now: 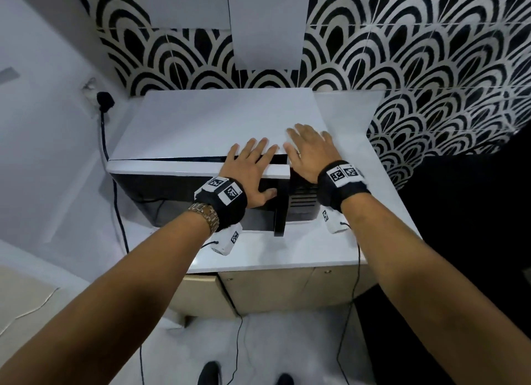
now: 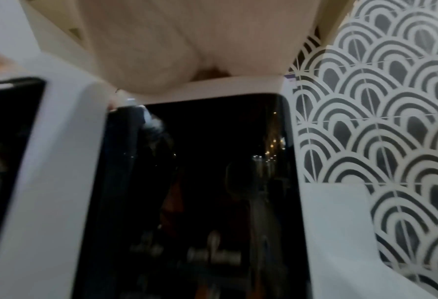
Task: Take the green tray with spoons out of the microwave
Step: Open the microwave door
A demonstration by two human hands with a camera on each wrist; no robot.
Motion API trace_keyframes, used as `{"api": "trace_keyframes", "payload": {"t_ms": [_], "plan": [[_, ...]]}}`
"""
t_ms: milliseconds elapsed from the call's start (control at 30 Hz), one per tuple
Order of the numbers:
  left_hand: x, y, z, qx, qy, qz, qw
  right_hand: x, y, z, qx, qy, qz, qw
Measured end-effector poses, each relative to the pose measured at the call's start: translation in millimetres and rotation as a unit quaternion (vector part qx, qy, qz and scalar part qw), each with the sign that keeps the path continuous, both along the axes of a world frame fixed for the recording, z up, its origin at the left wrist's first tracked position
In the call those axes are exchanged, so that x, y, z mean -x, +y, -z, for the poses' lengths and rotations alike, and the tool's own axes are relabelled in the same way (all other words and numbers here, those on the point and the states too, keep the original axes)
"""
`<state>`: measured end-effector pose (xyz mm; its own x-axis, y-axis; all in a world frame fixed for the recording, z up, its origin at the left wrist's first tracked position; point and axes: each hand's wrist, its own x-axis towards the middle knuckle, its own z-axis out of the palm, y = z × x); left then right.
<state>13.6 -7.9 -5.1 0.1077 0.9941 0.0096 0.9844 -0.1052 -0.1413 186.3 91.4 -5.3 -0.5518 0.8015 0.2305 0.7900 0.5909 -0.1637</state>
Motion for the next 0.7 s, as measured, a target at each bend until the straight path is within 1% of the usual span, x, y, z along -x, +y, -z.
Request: {"api": "trace_keyframes", "payload": {"t_ms": [33, 67, 167, 333, 467, 600, 700], "plan": [[0.2, -0.1, -0.2, -0.002, 0.001, 0.001, 1.000, -0.1, 5.2, -3.8, 0.037, -0.042, -0.005, 0.998], [0.3, -0.2, -0.6, -0.003, 0.004, 0.000, 1.000, -0.1, 9.3, -6.0, 0.052, -0.069, -0.013, 0.996], [-0.7, -0.8, -0.2, -0.006, 0.007, -0.003, 1.000, -1.0, 13.8, -8.3, 0.053, -0.101, -0.030, 0.993], [-2.1, -10.7, -0.7, -0.011, 0.005, 0.009, 1.000, -1.5, 12.2, -7.4, 0.049, -0.102, -0.025, 0.993], [-2.3, -39.0, -4.6, 0.007, -0.017, 0.043, 0.999, -1.9, 11.0, -7.5, 0.041, -0.089, -0.025, 0.995], [3.9, -77.7, -9.7, 0.021, -0.071, 0.087, 0.993, -1.5, 10.1, -8.0, 0.042, -0.081, -0.024, 0.996], [7.7, -108.0, -12.8, 0.005, -0.139, 0.098, 0.985, 0.2, 8.3, -9.4, 0.046, -0.073, -0.015, 0.996]]}}
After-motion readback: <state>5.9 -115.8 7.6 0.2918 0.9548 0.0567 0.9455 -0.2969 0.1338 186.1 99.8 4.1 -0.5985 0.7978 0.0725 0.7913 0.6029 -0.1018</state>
